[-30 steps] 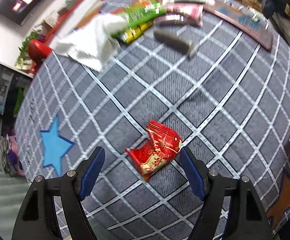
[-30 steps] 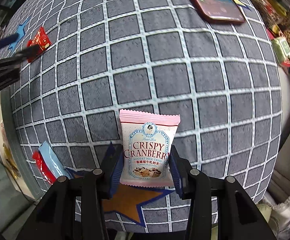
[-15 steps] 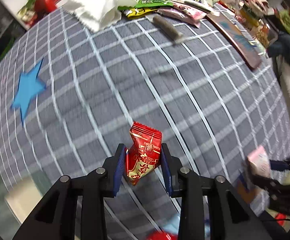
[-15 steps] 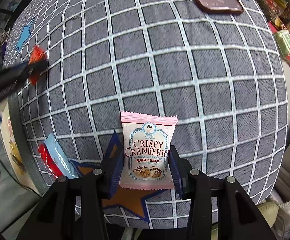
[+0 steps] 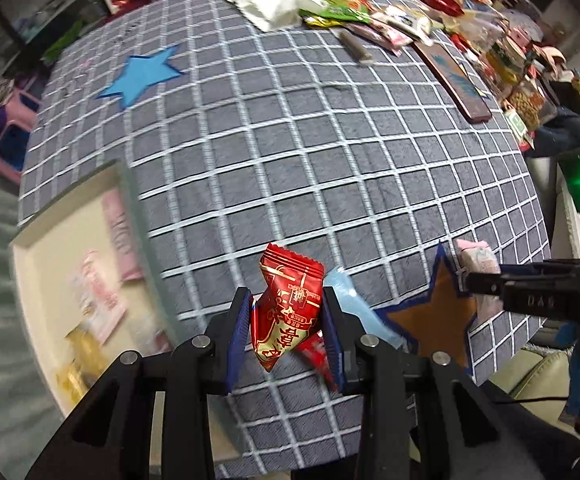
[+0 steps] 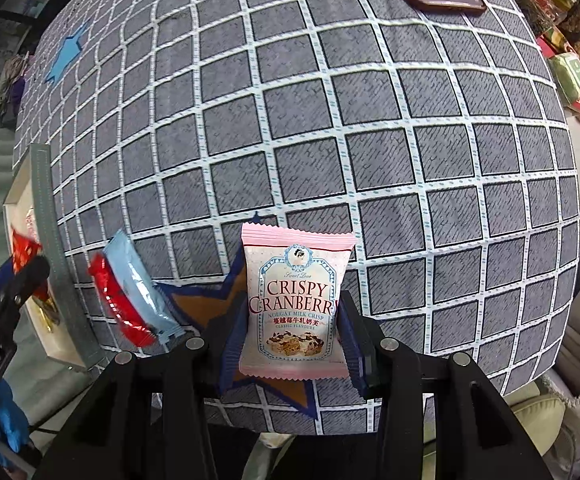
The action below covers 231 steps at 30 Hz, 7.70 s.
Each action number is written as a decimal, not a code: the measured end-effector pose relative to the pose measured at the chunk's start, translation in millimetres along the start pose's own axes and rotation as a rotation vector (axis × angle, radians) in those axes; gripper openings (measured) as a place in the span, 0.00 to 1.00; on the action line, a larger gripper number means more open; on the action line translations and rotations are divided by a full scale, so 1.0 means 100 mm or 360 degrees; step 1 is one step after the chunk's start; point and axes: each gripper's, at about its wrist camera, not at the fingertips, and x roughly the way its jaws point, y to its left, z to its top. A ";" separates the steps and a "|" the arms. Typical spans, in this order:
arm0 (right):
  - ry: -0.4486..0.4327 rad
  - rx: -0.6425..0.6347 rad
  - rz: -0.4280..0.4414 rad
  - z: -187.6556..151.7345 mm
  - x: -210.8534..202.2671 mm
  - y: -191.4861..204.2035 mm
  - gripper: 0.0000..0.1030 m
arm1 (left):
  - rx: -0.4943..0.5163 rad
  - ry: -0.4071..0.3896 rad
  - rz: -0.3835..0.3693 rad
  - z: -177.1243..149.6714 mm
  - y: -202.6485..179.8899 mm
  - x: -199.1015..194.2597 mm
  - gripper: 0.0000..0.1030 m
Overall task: Organize snacks
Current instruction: 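Carry both snacks over the cream tray and open both tools to drop them, then grasp the red wrapped bar with the left tool while the right tool grasps the light blue bar, then carry both bars over the cream tray and open both tools to drop them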
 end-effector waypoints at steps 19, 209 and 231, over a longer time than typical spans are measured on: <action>-0.0100 -0.0296 -0.0008 0.38 -0.47 0.97 0.44 | -0.0249 -0.0161 0.0057 -0.26 0.56 -0.31 0.37; 0.0065 -0.0677 0.0291 0.13 -0.34 2.02 0.24 | -0.0582 0.0031 0.0080 -0.75 1.27 -0.13 0.21; 0.0145 -0.0957 0.0051 0.16 -0.01 3.25 0.88 | -0.0697 -0.0005 0.0059 -0.90 1.74 -0.07 0.86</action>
